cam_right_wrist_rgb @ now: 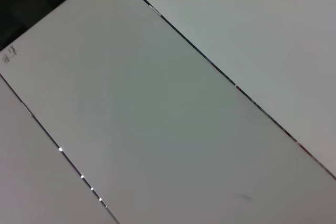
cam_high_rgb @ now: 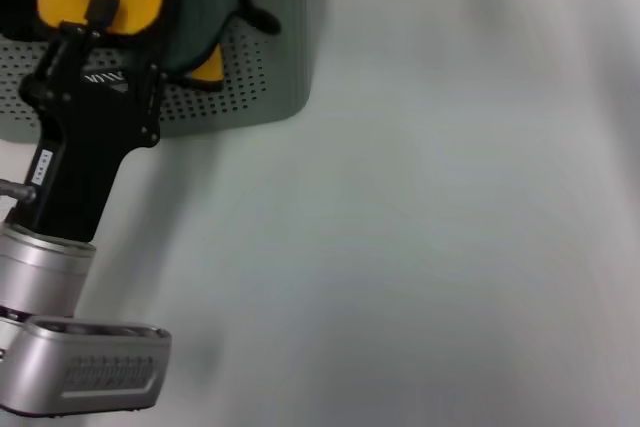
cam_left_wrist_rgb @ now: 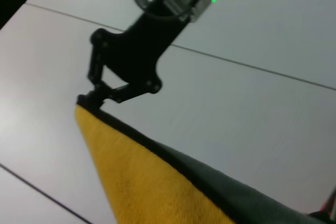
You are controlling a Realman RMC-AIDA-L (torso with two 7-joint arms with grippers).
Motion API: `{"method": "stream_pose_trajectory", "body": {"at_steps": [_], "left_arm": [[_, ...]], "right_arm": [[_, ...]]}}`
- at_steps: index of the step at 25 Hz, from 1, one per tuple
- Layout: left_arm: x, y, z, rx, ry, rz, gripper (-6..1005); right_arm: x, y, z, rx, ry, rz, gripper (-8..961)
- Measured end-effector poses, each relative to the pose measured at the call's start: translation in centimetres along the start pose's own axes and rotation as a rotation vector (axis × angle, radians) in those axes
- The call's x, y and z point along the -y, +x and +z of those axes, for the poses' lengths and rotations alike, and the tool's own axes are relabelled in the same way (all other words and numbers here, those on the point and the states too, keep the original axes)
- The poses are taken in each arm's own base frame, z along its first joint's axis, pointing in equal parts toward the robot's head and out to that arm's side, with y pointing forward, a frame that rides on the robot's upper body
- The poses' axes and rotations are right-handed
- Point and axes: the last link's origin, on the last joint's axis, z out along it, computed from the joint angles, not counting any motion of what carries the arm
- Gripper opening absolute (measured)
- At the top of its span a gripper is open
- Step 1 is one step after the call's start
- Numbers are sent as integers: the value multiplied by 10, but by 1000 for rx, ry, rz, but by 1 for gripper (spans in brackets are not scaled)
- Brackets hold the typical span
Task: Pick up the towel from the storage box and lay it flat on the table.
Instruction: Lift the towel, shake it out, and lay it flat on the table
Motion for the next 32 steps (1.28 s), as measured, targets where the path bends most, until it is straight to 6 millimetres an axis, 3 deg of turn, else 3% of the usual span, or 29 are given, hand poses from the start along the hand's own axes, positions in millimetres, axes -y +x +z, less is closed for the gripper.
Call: {"method": "stream_pose_trajectory", "body": {"at_steps": [1, 10, 32], "left_arm": [[-2, 0, 0, -1, -12, 19, 442], [-4, 2, 0, -9, -28, 77, 436], [-10, 22, -3, -130, -62, 18, 391]], "right_arm": [[0, -1, 0, 3, -2, 1, 9], [-2, -3, -2, 12, -15, 4, 9], [8, -1, -2, 39, 26, 10, 8]]}}
